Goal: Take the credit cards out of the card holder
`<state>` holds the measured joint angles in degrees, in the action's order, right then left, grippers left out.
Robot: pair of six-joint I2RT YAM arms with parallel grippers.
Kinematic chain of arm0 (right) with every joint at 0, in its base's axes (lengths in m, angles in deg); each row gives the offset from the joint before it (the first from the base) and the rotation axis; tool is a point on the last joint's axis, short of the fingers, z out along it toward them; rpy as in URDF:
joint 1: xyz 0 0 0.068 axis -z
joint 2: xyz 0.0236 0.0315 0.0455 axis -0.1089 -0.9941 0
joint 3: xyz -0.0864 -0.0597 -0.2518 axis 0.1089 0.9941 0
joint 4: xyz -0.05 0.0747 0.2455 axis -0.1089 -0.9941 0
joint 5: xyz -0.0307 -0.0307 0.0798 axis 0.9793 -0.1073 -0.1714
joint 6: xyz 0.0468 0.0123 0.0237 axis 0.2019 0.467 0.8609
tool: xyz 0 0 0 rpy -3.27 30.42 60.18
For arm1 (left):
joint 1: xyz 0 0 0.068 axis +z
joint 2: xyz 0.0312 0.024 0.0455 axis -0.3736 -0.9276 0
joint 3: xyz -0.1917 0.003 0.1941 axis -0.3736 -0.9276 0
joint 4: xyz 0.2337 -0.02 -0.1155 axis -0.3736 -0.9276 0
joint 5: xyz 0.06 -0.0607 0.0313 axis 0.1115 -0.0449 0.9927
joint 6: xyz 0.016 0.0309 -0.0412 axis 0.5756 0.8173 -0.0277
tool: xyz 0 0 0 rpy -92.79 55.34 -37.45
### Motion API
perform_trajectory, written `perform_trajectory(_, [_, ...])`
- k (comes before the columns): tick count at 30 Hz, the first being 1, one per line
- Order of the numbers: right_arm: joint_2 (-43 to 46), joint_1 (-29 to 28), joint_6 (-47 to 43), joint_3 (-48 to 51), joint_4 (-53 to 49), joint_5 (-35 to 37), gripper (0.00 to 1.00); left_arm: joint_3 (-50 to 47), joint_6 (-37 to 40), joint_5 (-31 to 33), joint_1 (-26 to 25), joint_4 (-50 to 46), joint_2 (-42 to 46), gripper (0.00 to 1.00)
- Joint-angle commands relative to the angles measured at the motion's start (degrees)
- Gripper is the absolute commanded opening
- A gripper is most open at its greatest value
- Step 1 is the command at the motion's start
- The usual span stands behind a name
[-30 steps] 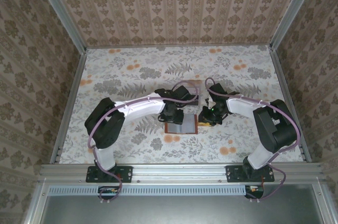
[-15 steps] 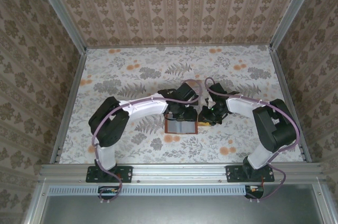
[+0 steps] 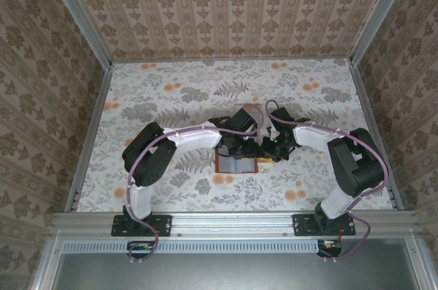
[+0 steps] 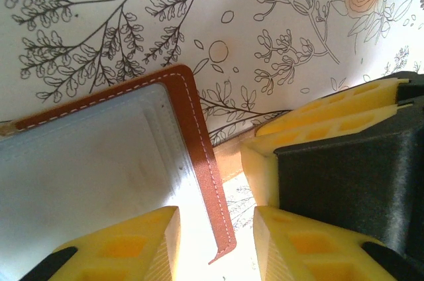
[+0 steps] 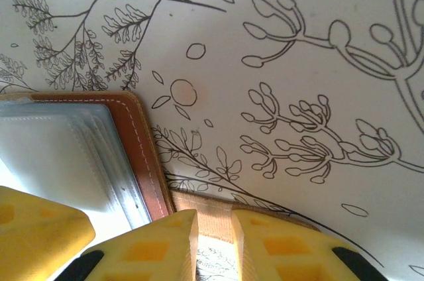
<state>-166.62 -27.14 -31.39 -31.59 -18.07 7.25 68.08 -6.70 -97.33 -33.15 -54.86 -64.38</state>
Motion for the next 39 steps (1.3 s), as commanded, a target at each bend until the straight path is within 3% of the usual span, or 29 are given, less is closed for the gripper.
perform_trajectory(1, [0.87, -0.14, -0.40, -0.62, -1.69, 1.96, 0.23, -0.66, -0.08, 0.92, -0.25, -1.41, -1.32, 0.36])
perform_trajectory(22, [1.34, 0.13, -0.80, -0.67, -2.44, 2.55, 0.23, 2.32, 6.73, 17.21, -0.65, -21.44, 1.18, 0.43])
perform_trajectory(39, [1.26, 0.10, -0.93, -0.88, -2.65, 2.45, 0.23, 2.95, 7.37, 21.43, -0.63, -26.30, 5.56, 0.41])
